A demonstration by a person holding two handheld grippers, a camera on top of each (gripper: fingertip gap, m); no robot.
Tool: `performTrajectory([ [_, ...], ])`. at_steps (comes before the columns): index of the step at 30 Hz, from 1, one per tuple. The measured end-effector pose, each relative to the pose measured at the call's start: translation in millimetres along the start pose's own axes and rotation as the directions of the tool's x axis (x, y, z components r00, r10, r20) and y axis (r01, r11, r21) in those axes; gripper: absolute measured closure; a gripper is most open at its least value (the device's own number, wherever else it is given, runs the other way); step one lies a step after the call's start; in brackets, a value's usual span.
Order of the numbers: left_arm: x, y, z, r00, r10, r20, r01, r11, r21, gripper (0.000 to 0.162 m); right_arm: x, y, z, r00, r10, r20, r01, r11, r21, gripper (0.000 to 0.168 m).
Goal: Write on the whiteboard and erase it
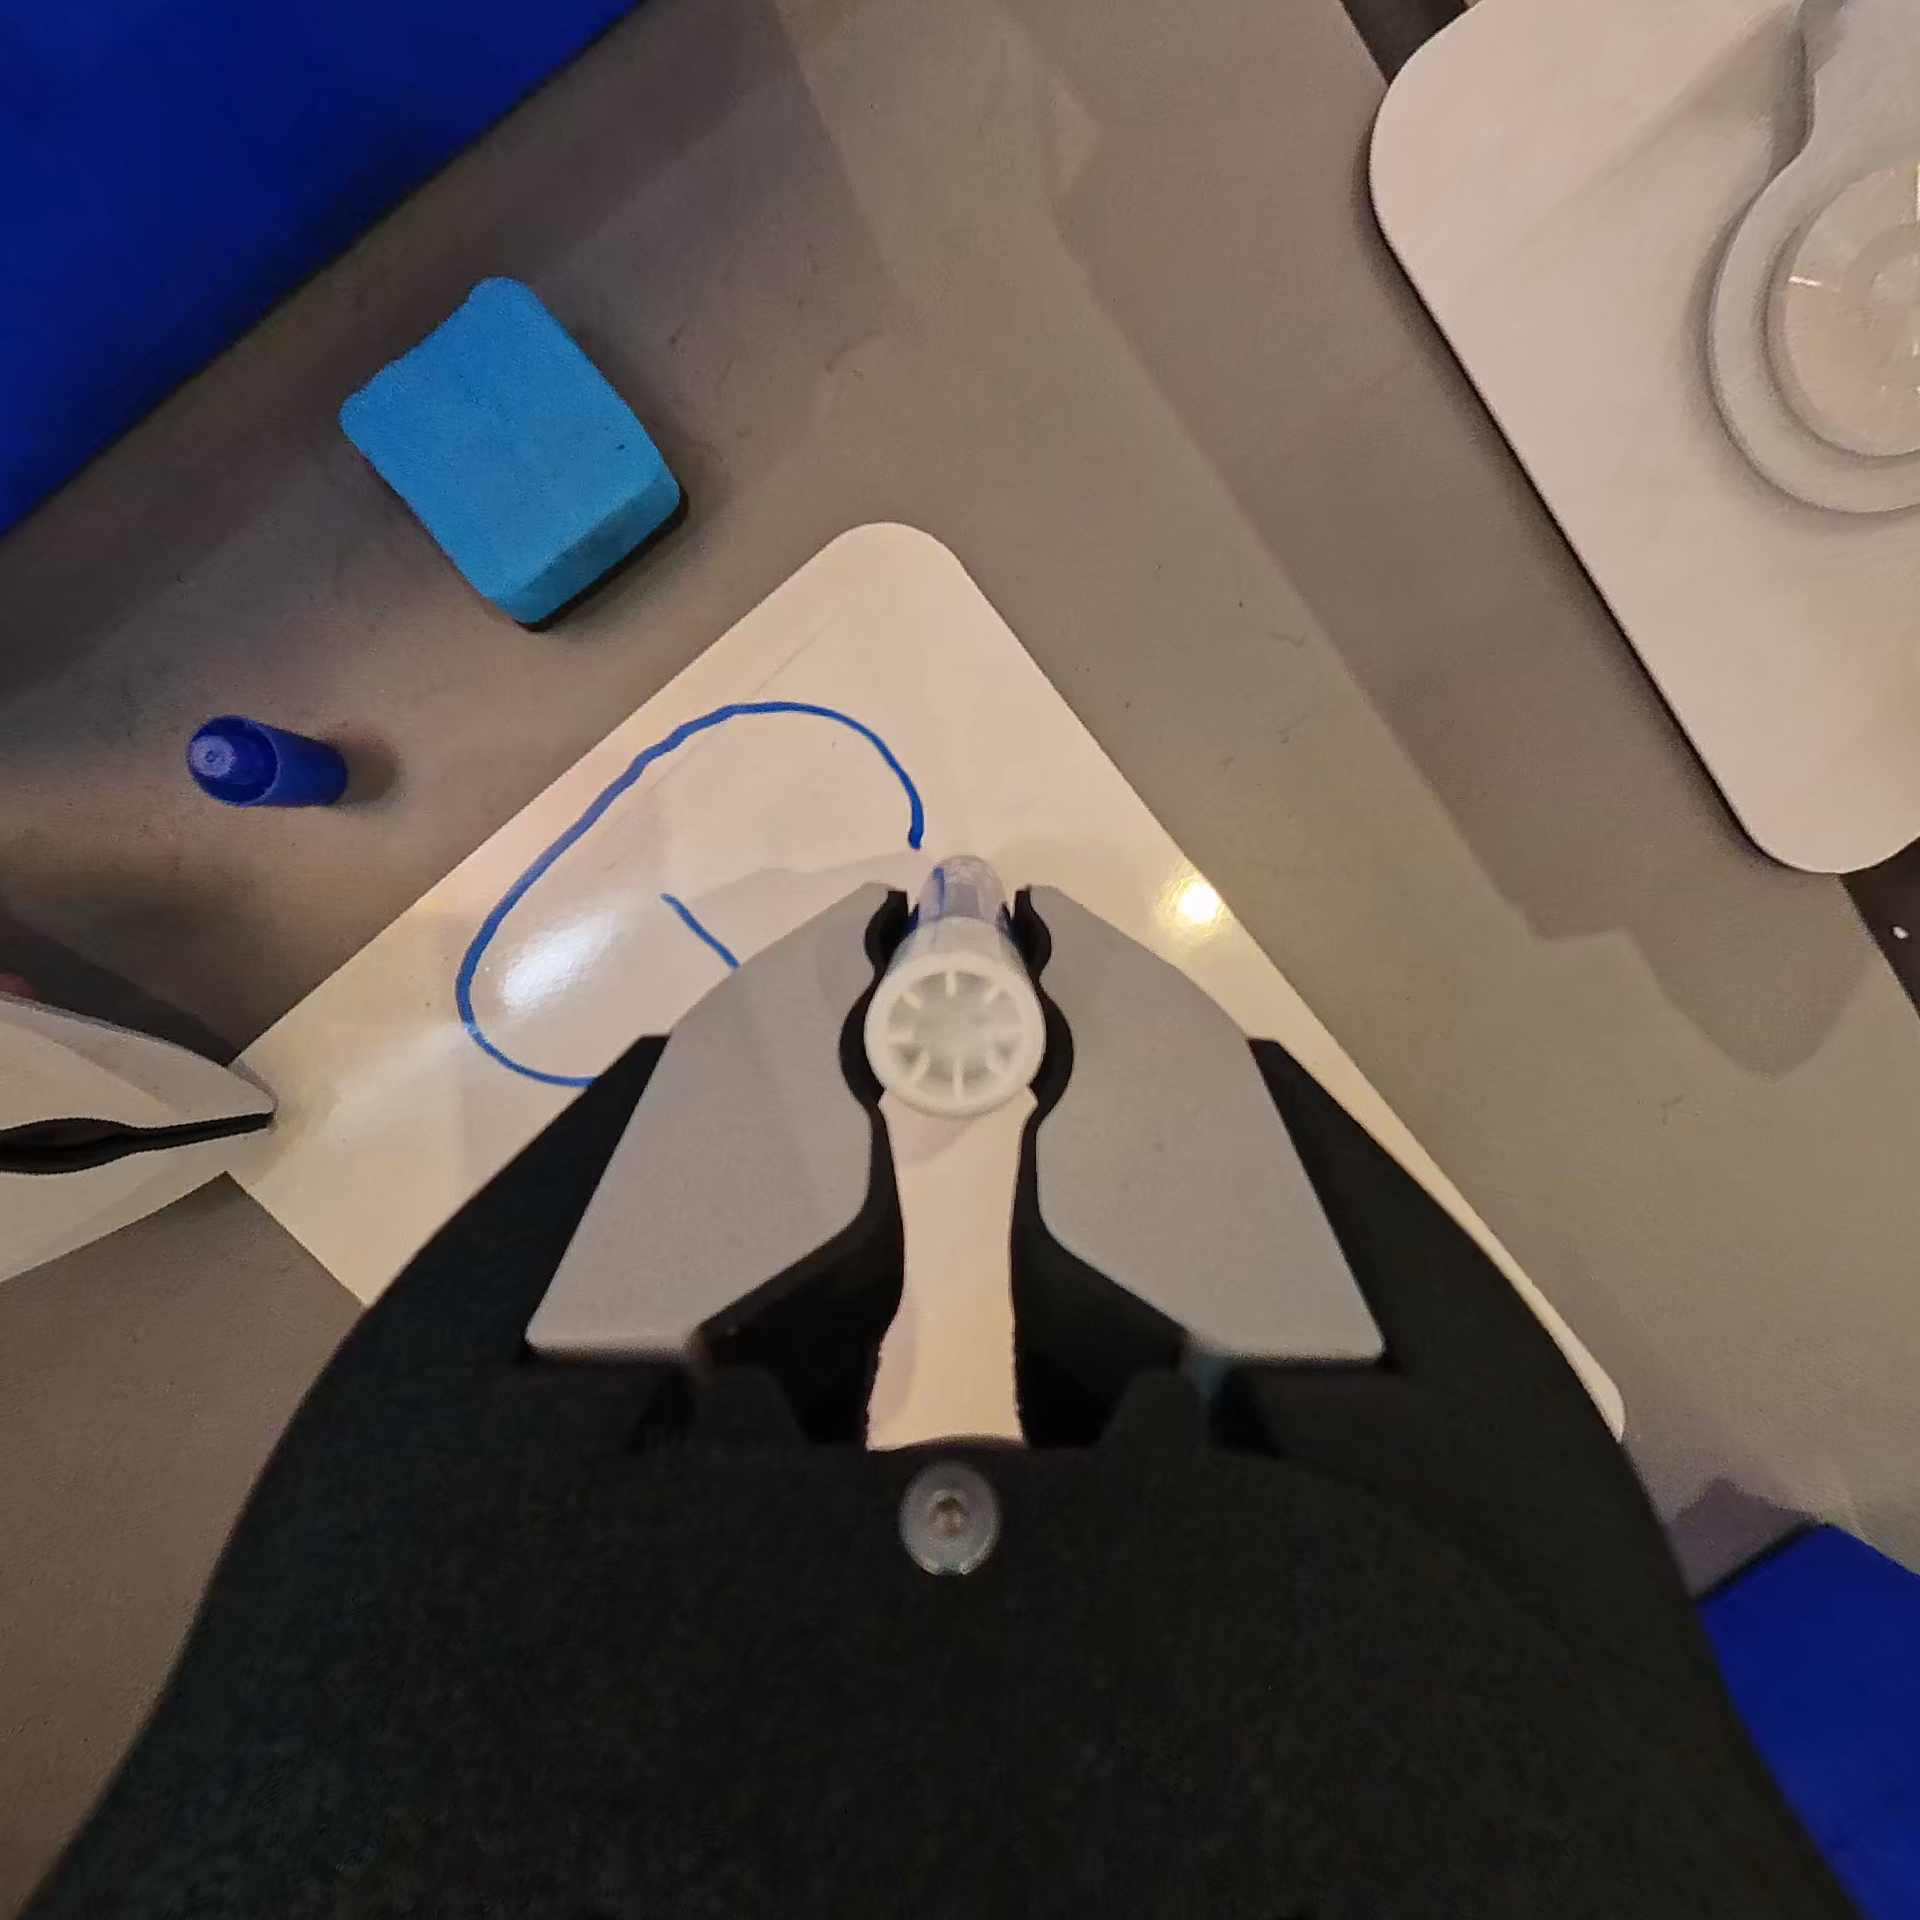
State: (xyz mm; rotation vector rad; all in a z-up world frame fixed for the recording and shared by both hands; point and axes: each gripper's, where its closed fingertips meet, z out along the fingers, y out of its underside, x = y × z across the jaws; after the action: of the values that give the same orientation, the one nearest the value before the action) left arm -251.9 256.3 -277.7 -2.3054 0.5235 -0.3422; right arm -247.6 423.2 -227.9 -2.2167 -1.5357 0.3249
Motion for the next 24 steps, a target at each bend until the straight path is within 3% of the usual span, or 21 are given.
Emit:
performTrajectory([
  [24,-1,0,0,1.000,0.007,0.015,-0.007,1.000,0.001,0.162,-74,58,-34,0.998,-0.015,0.053,0.015,1.000,-0.007,0.148],
])
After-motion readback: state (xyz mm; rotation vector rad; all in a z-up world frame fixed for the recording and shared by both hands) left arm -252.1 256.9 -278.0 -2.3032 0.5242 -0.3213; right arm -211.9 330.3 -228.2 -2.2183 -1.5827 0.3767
